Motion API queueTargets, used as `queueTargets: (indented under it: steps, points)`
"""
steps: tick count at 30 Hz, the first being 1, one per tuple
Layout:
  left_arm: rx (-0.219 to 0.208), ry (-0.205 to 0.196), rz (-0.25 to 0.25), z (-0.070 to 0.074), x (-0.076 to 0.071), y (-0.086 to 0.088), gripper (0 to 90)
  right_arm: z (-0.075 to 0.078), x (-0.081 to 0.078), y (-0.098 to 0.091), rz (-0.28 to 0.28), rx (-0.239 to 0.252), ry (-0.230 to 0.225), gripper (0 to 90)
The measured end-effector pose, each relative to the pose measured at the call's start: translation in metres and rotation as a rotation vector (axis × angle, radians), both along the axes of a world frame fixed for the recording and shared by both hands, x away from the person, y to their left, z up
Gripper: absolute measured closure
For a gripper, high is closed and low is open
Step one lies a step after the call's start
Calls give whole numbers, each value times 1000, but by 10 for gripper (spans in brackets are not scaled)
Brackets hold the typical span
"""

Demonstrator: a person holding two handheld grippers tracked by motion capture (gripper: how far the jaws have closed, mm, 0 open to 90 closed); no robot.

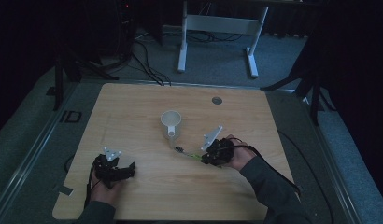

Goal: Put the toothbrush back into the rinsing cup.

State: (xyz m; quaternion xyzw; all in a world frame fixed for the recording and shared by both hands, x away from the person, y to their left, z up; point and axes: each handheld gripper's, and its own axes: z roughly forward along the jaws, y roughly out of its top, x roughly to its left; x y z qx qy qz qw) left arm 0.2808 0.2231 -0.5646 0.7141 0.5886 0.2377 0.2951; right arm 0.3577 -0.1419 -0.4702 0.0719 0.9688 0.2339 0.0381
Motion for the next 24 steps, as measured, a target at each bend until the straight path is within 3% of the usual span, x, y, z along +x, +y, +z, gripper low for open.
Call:
queueTargets:
  steps: [24]
  points:
    - [0,0,0,0,0,0,94,7,2,1,-20,113,-33,819]
